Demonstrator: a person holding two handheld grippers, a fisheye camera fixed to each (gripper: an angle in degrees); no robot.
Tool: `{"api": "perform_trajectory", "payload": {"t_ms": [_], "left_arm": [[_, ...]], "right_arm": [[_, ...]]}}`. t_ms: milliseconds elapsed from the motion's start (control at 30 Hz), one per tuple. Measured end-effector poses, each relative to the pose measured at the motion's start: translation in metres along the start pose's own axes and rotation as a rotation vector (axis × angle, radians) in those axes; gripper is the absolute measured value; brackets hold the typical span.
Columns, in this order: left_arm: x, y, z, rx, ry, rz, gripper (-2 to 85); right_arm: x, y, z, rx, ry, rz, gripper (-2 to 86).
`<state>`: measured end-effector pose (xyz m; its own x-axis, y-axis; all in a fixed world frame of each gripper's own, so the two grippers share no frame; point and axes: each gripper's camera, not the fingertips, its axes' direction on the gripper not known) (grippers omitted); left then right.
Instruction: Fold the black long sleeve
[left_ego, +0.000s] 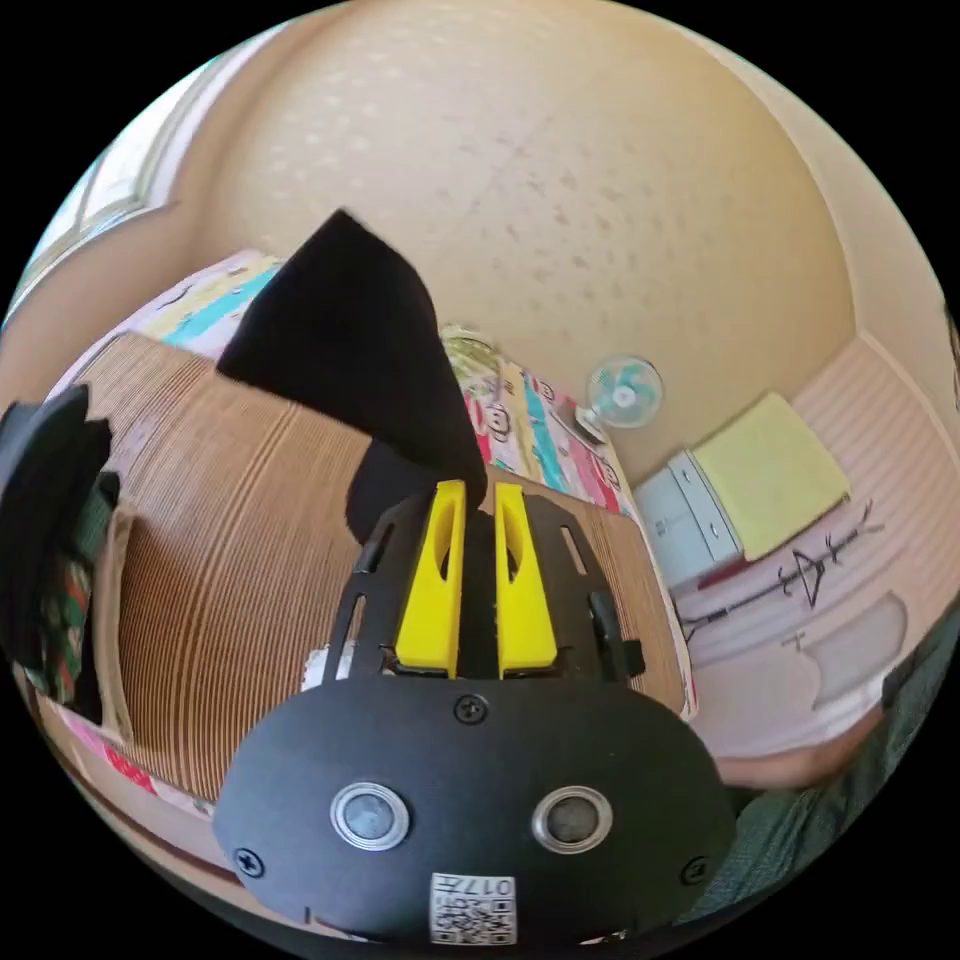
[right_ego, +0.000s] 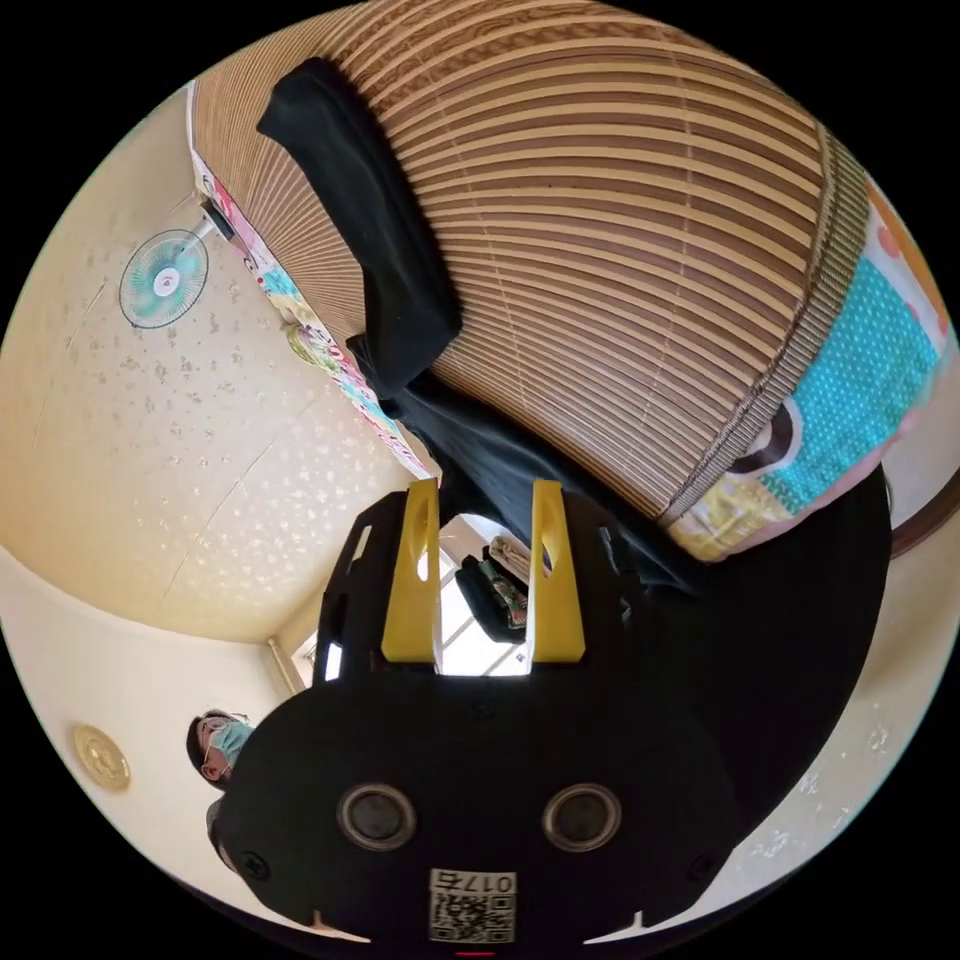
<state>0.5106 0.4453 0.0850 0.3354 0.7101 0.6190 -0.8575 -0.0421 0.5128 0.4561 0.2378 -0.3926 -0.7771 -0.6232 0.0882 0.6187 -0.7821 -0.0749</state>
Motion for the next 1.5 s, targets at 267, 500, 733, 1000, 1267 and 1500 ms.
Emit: {"api": "perform_trajectory", "payload": {"t_ms": [267,500,733,1000,1267,1500], "left_arm": [[0.072,0.145,0.246,-0.633,0.292,-0.035,9.6],[0.047,0.258,0.224,-0.805,0.09,-0.039,9.6],[0.017,0.326,0.186,-0.882,-0.059,-0.106,9.6],[0.045,0.379,0.19,-0.918,-0.033,-0.073,9.1],[0.086,0.413,0.224,-0.951,-0.012,-0.006,8.8],[0.088,0.437,0.217,-0.935,-0.048,-0.072,8.8]], "right_arm": [[-0.008,-0.005,-0.06,0.181,-0.154,-0.028,13.8],[-0.025,-0.045,-0.1,0.421,-0.101,-0.093,12.7],[-0.041,-0.117,-0.065,0.415,-0.236,-0.127,4.2],[-0.151,-0.092,-0.128,0.413,-0.639,-0.367,3.3],[-0.012,-0.148,-0.164,0.619,-0.349,-0.017,4.7],[0.038,-0.149,-0.154,0.63,-0.455,-0.1,5.7]]}}
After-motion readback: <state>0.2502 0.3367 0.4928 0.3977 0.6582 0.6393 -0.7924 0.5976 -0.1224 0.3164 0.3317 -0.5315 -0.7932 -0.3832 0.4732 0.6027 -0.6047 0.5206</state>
